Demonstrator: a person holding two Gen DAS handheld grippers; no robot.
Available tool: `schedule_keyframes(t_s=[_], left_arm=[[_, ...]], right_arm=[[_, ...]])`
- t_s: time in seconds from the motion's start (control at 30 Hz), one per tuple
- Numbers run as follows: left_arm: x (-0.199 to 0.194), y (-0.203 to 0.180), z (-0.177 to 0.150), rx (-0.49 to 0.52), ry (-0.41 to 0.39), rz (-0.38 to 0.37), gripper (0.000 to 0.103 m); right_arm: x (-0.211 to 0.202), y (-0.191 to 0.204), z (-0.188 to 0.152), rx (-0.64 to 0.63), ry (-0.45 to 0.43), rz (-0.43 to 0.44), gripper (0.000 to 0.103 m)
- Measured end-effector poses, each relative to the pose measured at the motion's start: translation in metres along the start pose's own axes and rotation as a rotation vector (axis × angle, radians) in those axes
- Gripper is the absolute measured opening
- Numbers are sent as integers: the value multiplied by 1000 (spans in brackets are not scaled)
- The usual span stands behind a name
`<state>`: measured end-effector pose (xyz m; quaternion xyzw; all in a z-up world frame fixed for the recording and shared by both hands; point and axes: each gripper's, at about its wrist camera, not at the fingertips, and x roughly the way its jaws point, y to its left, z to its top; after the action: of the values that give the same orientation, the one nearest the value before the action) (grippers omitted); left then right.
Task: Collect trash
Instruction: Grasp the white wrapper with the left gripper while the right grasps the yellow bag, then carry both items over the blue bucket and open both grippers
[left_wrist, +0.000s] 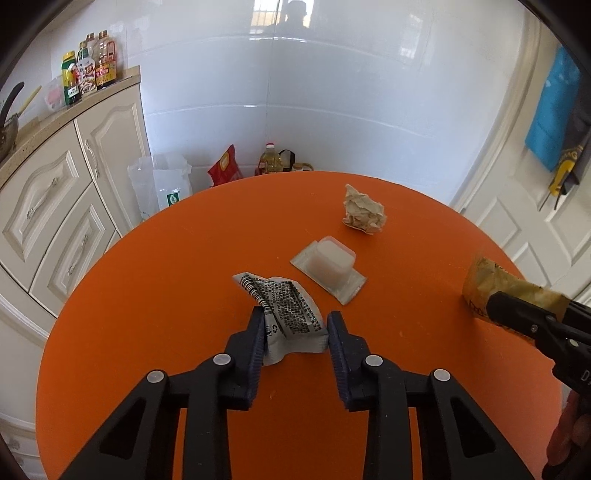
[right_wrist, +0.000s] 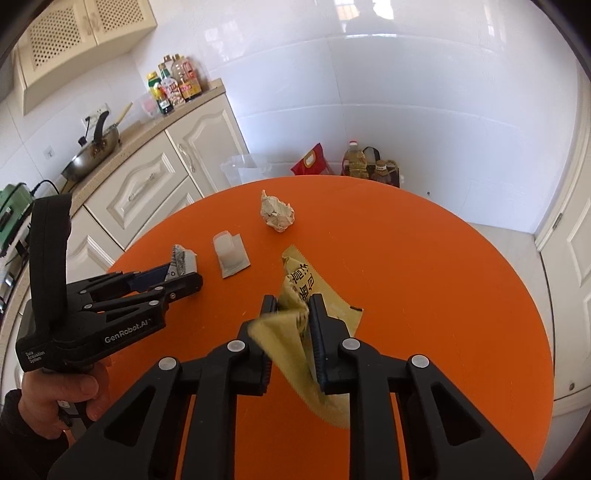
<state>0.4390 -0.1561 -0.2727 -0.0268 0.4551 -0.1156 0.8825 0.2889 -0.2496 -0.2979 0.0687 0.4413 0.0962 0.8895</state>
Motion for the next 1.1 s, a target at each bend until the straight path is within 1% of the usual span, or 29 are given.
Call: schedule_keyframes(t_s=[0.13, 0.33, 0.43, 0.63, 0.73, 0.77, 0.87, 0.93, 1.1], left_arm=[[-7, 12, -7, -12, -20, -22, 27], [-39, 20, -27, -20, -69, -56, 27], [-57, 12, -38, -2, -94, -66, 27], [-86, -8, -56, 53, -139, -106, 27], [-100, -25, -69, 81, -158, -127, 27], [-112, -32, -76, 91, -166, -134, 27], [-139, -50, -91, 129, -187, -163, 27], [-151, -62, -98, 154, -202, -185, 27], [-187, -105, -120, 235, -238, -263, 27]], right_arm=[[-14, 0, -11, 20, -6, 7, 15], [-39, 2, -30, 50, -21, 16, 15], [-55, 3, -39, 66, -40, 20, 15], [-89, 4, -54, 79, -85, 19, 15], [-112, 4, -62, 87, -115, 11, 15], [-118, 2, -64, 89, -123, 7, 15], [-144, -4, -73, 101, -156, -11, 15], [-165, -9, -80, 112, -185, -31, 15], [-219, -32, -100, 154, -258, -92, 15]])
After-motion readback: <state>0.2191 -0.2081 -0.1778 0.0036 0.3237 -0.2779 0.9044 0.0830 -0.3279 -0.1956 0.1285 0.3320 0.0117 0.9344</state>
